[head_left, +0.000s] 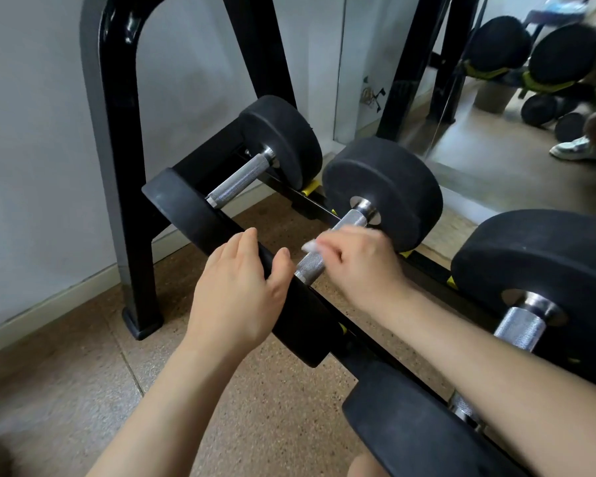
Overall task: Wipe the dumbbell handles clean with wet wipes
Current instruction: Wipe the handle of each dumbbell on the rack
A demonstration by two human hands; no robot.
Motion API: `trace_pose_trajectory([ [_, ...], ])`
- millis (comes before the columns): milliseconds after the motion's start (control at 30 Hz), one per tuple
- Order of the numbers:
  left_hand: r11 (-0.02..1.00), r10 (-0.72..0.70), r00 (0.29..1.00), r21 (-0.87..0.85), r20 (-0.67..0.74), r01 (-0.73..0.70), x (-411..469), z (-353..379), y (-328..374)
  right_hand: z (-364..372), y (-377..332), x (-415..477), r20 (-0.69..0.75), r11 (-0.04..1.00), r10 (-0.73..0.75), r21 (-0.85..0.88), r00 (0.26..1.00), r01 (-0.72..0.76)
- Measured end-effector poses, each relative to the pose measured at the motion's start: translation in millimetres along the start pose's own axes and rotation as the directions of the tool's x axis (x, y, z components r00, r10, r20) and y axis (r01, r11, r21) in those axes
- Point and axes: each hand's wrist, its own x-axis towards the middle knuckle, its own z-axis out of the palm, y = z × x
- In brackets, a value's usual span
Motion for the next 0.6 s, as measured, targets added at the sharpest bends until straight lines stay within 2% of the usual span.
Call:
trace_pose_trajectory([
  [67,1.0,0.0,1.0,-0.003,0.001,0.0,0,0,0,-3,-2,1,0.124,0.993,-0.117,-0.021,0.985,0.12],
  [167,1.0,0.014,1.0,-0.01,0.011,-0.014,-2,-2,-1,-22,21,26,0.071,0.969,-0.031,-0.243,0.997,0.048],
  [233,1.0,0.016,1.0,-0.015,0.024,-0.016,-1,-4,-1,-23,20,28,0.079,0.961,0.033,-0.277,0.996,-0.01],
  [300,1.0,0.016,1.0,-0.017,0.026,-0.016,0,-5,-2,-14,0,22,0.25,0.972,-0.043,-0.213,0.967,0.099],
  [367,1.0,0.024,1.0,-0.019,0.017,-0.023,-1,-5,-2,-9,-10,20,0.425,0.971,-0.098,-0.158,0.9,0.18],
  [433,0.999,0.03,0.999,-0.031,0.011,-0.03,-1,-5,-2,-15,4,34,0.388,0.943,-0.135,-0.233,0.912,0.238],
  [500,0.999,0.04,0.999,-0.029,-0.002,-0.04,0,-4,-4,-28,14,45,0.271,0.921,-0.09,-0.343,0.958,0.183],
  [533,0.998,0.058,0.998,-0.024,-0.017,-0.059,1,-3,-5,-31,14,45,0.269,0.908,-0.052,-0.388,0.962,0.157],
  [600,0.992,0.12,0.992,-0.029,-0.044,-0.122,5,0,-3,-25,6,33,0.408,0.905,-0.002,-0.387,0.913,0.175],
])
